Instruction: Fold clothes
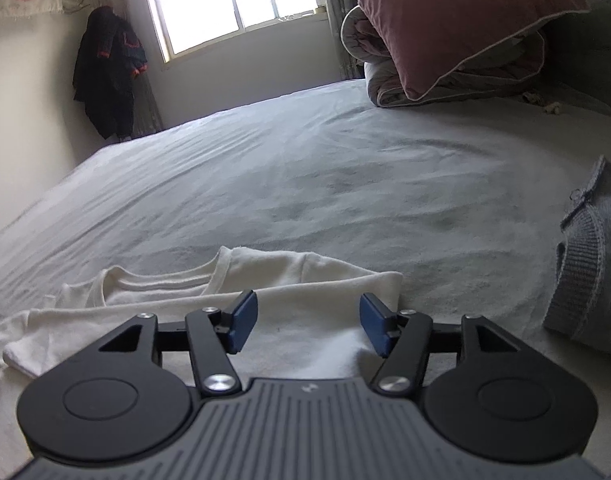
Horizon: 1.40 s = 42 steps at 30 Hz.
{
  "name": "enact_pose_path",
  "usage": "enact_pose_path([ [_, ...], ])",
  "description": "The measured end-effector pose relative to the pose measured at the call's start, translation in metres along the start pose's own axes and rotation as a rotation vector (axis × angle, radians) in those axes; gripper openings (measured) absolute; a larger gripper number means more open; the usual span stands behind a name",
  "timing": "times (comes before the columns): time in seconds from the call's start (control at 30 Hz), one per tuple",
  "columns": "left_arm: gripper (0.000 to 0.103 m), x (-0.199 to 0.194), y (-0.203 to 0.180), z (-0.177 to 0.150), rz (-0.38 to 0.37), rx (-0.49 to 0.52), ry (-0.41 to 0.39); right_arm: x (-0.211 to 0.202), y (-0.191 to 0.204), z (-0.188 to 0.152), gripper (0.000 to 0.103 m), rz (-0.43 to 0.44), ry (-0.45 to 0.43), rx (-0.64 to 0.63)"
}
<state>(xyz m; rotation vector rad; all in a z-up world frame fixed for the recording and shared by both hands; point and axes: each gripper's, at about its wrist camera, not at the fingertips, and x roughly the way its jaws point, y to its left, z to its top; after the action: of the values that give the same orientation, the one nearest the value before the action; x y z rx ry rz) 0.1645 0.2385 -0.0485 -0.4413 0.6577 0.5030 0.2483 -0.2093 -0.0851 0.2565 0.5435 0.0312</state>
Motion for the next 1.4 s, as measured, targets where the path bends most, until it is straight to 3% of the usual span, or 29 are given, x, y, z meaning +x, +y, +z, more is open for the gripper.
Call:
enact_pose_path([
  [0.17, 0.078, 0.016, 0.021, 0.0, 0.114, -0.082, -0.061, 0.0, -0.005, 0.001, 0.062, 0.013, -0.001, 0.039],
  [0.47, 0.076, 0.038, 0.034, 0.005, 0.19, -0.246, -0.249, 0.001, 0.003, 0.0, 0.062, 0.028, 0.003, 0.031],
  [0.5, 0.072, 0.039, 0.034, 0.006, 0.204, -0.268, -0.261, 0.002, 0.004, 0.0, 0.063, 0.03, 0.005, 0.03],
  [0.57, 0.046, 0.04, 0.035, 0.007, 0.228, -0.311, -0.285, 0.002, 0.005, 0.0, 0.063, 0.03, 0.007, 0.027],
  [0.6, 0.028, 0.039, 0.037, 0.007, 0.222, -0.331, -0.289, 0.001, 0.006, 0.0, 0.063, 0.029, 0.006, 0.026],
  [0.63, 0.016, 0.039, 0.039, 0.007, 0.216, -0.352, -0.294, 0.001, 0.006, 0.0, 0.063, 0.03, 0.005, 0.026],
  [0.7, 0.009, 0.036, 0.041, 0.007, 0.195, -0.374, -0.314, 0.0, 0.006, 0.001, 0.063, 0.041, 0.003, 0.03],
  [0.87, 0.007, 0.022, 0.037, 0.008, 0.124, -0.383, -0.389, -0.004, 0.005, 0.004, 0.063, 0.189, 0.026, 0.084],
  [1.07, 0.007, -0.004, 0.021, 0.011, 0.023, -0.354, -0.502, -0.015, 0.025, 0.008, 0.061, 0.462, 0.068, 0.1],
  [1.27, 0.007, -0.034, -0.005, 0.015, -0.14, -0.298, -0.583, -0.011, 0.061, -0.002, 0.049, 0.564, 0.134, 0.006],
  [1.4, 0.007, -0.049, -0.025, 0.017, -0.253, -0.274, -0.605, -0.001, 0.072, -0.011, 0.04, 0.607, 0.191, 0.01],
])
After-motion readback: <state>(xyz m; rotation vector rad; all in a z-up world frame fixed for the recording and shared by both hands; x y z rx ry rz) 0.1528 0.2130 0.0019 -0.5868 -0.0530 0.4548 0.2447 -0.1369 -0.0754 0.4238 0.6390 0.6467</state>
